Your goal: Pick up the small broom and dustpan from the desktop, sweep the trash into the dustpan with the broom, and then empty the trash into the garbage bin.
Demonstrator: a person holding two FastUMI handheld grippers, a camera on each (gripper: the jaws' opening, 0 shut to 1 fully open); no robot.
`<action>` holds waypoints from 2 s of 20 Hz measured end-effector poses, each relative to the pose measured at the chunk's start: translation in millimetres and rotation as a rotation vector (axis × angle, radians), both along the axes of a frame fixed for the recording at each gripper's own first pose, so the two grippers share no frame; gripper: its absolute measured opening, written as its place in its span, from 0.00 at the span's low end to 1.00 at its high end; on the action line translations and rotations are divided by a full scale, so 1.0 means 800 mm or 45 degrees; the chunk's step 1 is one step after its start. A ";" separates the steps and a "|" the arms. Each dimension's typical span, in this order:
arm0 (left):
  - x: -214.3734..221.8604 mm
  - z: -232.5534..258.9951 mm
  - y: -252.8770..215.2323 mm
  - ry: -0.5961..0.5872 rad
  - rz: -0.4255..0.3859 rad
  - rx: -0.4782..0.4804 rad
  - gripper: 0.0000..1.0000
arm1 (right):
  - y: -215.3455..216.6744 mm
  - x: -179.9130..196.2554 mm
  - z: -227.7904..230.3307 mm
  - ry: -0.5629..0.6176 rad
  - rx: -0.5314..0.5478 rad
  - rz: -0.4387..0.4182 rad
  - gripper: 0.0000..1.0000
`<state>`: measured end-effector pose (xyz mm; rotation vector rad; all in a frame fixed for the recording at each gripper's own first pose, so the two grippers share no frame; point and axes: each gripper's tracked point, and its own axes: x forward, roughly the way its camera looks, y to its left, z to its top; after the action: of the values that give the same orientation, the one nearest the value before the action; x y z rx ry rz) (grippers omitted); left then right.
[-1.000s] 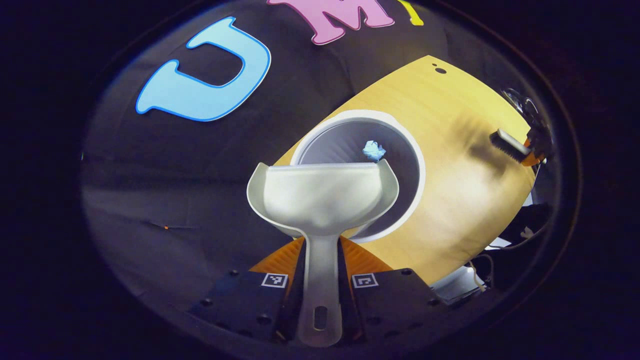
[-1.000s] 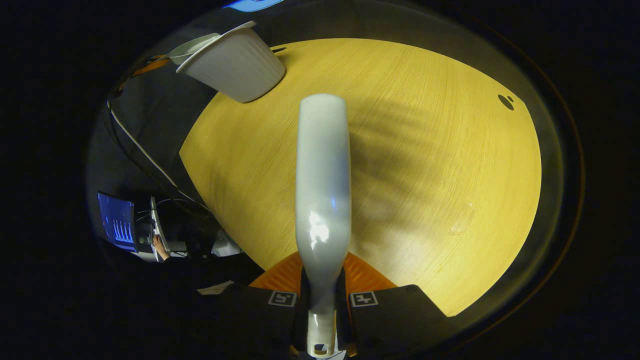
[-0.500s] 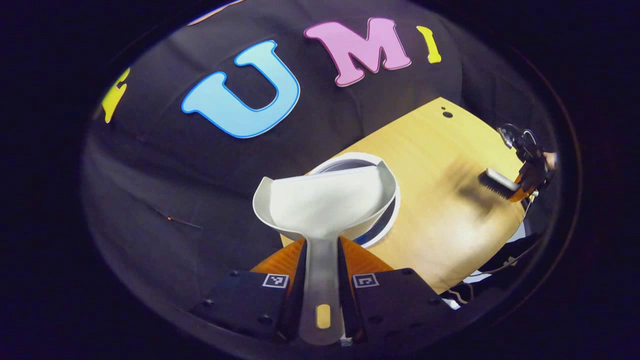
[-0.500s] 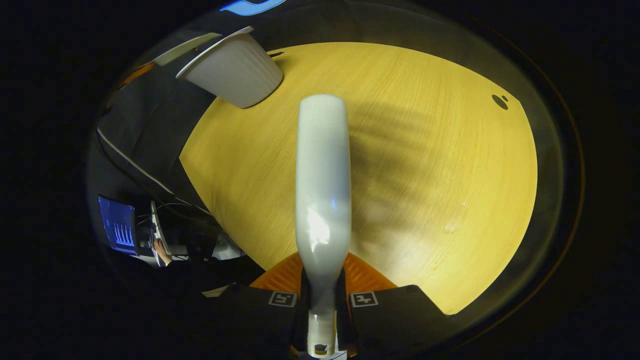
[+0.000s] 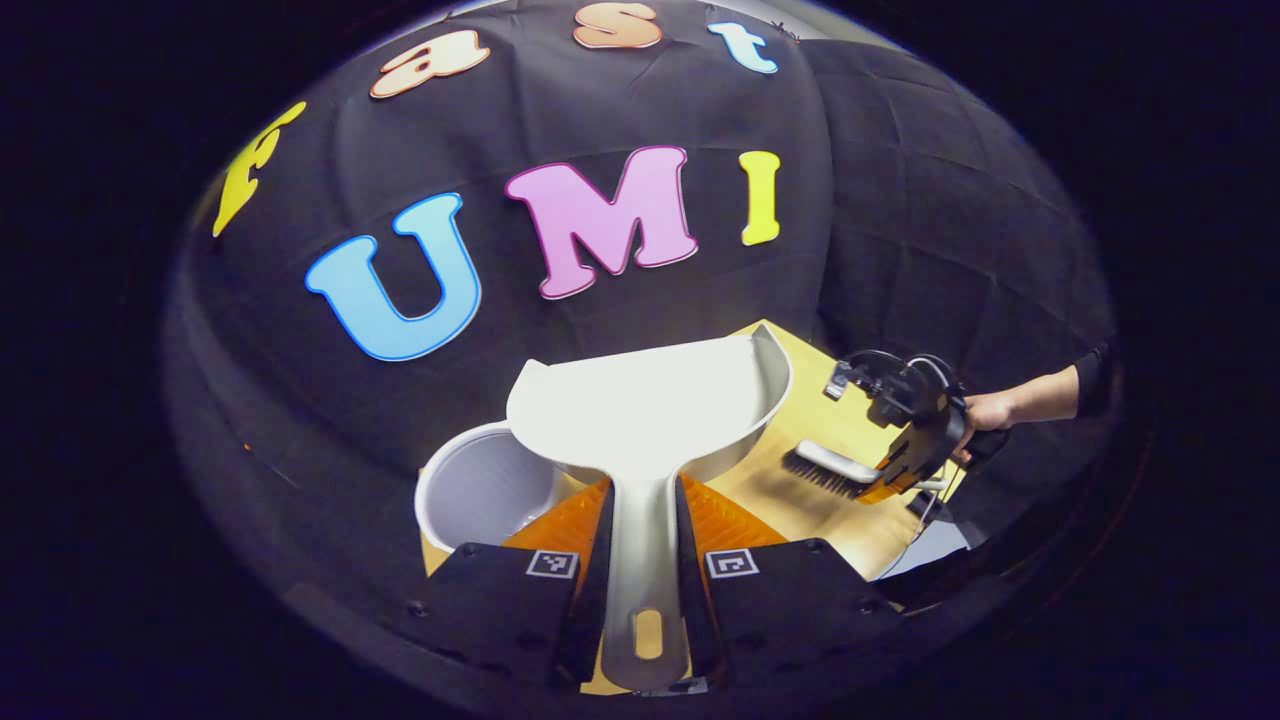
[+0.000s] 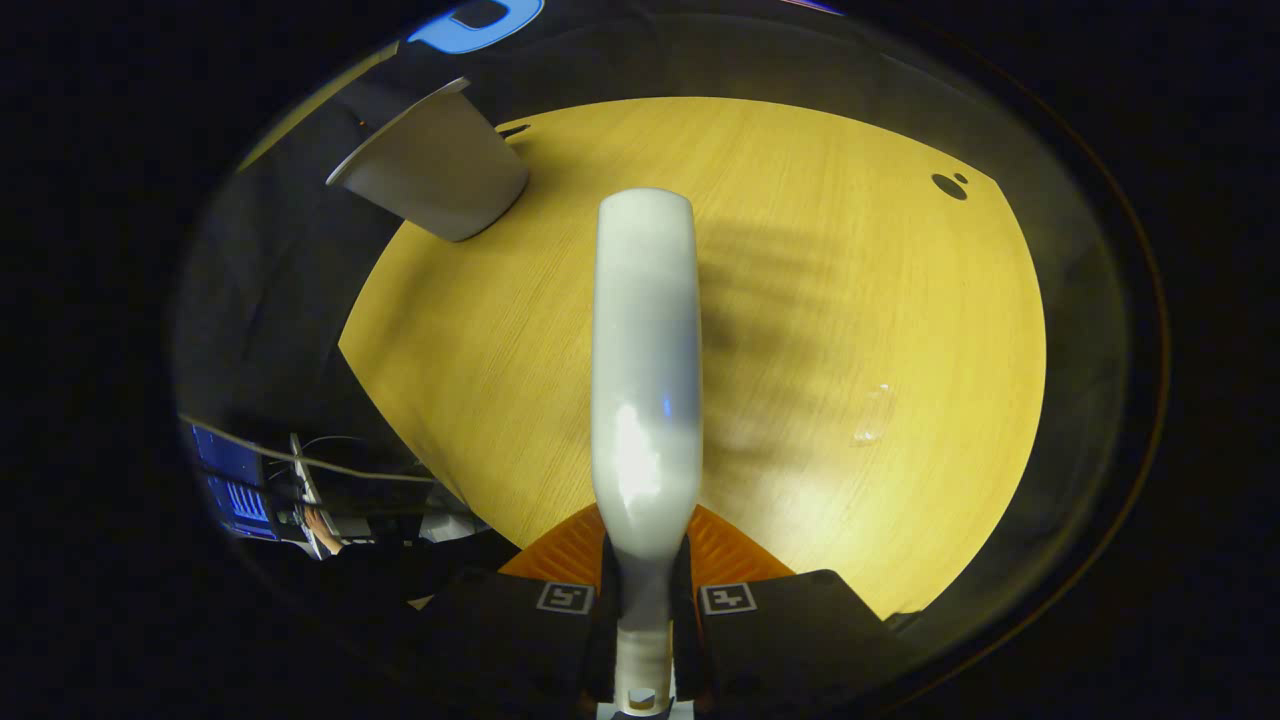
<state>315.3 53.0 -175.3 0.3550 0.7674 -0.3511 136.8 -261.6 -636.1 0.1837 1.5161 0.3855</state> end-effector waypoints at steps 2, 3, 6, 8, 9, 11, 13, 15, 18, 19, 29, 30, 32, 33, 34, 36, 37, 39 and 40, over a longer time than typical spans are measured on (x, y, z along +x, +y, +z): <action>-0.014 -0.042 -0.031 0.026 0.025 -0.041 0.30 | -0.016 -0.010 -0.001 0.015 -0.025 -0.052 0.24; -0.017 -0.062 -0.038 0.039 0.052 -0.047 0.30 | -0.021 -0.016 -0.003 0.027 -0.038 -0.083 0.24; -0.021 -0.139 -0.047 0.091 0.134 -0.040 0.30 | -0.030 -0.035 -0.020 0.077 -0.076 -0.145 0.29; -0.028 -0.192 -0.043 0.127 0.199 -0.045 0.30 | -0.024 -0.035 -0.036 0.085 -0.113 -0.153 0.24; -0.031 -0.220 -0.037 0.141 0.240 -0.045 0.30 | -0.017 -0.034 -0.041 0.088 -0.127 -0.156 0.20; -0.046 -0.261 -0.025 0.171 0.309 -0.036 0.30 | 0.008 -0.025 -0.060 0.109 -0.129 -0.193 0.24; -0.054 -0.313 -0.011 0.216 0.344 0.024 0.31 | 0.036 -0.013 -0.082 0.140 -0.136 -0.243 0.20; -0.048 -0.338 -0.002 0.235 0.392 0.037 0.31 | 0.056 -0.012 -0.098 0.196 -0.145 -0.258 0.24; -0.054 -0.337 -0.008 0.294 0.498 0.067 0.30 | 0.064 -0.010 -0.125 0.247 -0.177 -0.227 0.24; -0.054 -0.338 -0.009 0.287 0.495 0.095 0.30 | 0.064 -0.007 -0.129 0.242 -0.187 -0.227 0.21; -0.090 -0.386 -0.034 0.626 0.543 0.073 0.33 | 0.057 0.003 -0.113 0.245 -0.193 -0.376 0.29; -0.090 -0.386 -0.034 0.637 0.519 0.064 0.36 | 0.053 0.008 -0.114 0.226 -0.194 -0.379 0.41; -0.085 -0.386 -0.039 0.628 0.506 0.035 0.49 | 0.049 0.015 -0.104 0.183 -0.180 -0.381 0.49; -0.084 -0.385 -0.043 0.631 0.505 0.018 0.63 | 0.049 0.017 -0.095 0.162 -0.171 -0.384 0.55; -0.086 -0.382 -0.046 0.636 0.507 0.005 0.77 | 0.049 0.020 -0.086 0.134 -0.159 -0.389 0.64; -0.090 -0.376 -0.051 0.650 0.512 -0.021 0.77 | 0.047 0.028 -0.066 0.060 -0.149 -0.406 0.87; -0.090 -0.368 -0.053 0.630 0.506 -0.036 0.77 | 0.043 0.034 -0.050 0.003 -0.150 -0.414 0.93; -0.086 -0.347 -0.052 0.571 0.477 -0.048 0.77 | 0.033 0.041 -0.008 -0.129 -0.157 -0.421 0.98; -0.082 -0.333 -0.047 0.532 0.471 -0.032 0.77 | 0.026 0.045 0.016 -0.198 -0.161 -0.444 0.99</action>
<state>249.8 15.0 -441.4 0.1083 1.2143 -0.0831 172.5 -241.0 -623.7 0.3060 1.3194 0.0245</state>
